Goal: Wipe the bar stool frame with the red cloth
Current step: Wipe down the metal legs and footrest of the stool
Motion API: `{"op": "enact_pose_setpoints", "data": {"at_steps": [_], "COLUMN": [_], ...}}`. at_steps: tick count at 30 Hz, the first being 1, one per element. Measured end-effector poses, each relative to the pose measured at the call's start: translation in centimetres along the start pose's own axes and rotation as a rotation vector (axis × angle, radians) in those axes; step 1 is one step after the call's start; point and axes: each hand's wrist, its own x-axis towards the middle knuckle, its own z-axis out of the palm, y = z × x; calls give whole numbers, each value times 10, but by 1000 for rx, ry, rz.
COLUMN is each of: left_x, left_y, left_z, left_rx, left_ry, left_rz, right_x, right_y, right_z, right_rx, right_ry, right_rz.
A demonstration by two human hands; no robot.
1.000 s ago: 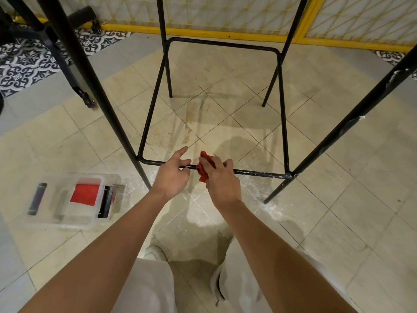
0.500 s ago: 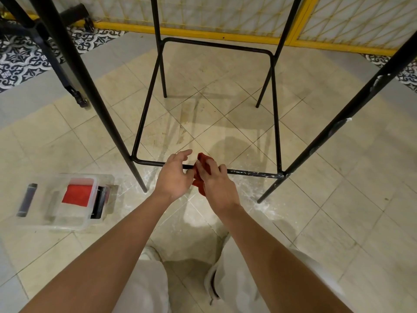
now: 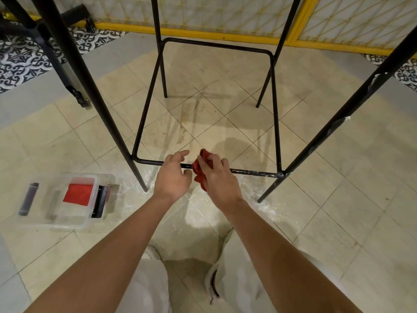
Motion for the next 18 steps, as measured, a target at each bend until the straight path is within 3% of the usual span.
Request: {"op": "enact_pose_setpoints", "data": {"at_steps": [2, 8, 13, 18], "left_x": [1, 5, 4, 1], "left_y": [-4, -10, -10, -7], "left_z": [-6, -18, -16, -8], "left_rx": [7, 11, 2, -6], "left_ry": [21, 47, 24, -10], "left_rz": [-11, -20, -17, -18], "right_x": [2, 5, 9, 7], "right_y": [-1, 3, -12, -5], "right_z": [4, 4, 11, 7], "right_rx": [-24, -16, 70, 115], "right_ry": [-86, -44, -69, -56], "right_rz": [-14, 194, -8, 22]}}
